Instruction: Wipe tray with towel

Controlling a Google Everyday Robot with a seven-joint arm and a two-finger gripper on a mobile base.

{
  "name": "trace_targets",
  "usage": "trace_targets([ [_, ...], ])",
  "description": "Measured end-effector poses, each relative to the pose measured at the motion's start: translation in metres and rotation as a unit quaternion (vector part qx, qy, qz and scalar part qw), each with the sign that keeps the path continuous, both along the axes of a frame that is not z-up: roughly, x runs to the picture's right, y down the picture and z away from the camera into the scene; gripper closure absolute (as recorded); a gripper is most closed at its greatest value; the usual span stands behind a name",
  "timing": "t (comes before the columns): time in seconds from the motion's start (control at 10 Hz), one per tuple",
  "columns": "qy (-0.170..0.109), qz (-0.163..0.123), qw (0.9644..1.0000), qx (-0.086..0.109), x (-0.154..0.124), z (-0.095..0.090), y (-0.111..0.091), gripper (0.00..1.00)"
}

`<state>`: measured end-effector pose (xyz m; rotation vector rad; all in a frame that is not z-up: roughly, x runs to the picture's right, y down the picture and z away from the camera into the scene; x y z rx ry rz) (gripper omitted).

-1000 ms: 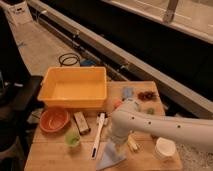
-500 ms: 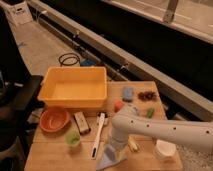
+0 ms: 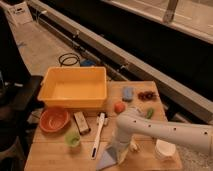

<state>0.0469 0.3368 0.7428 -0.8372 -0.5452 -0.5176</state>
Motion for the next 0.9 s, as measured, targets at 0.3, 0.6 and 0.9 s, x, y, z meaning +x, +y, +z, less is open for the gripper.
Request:
trace_targets([
  [0.3,0.001,-0.003,1.0,0.001,0.0013,-0.0011,-0.0025,0.56],
  [0.6,0.006,0.001,0.9999,0.011,-0.0007,0.0011,-0.004,0.87],
  [0.9,0.006,-0.003,0.9999,0.009,0.0018,-0.0009,-0.0012,1.0],
])
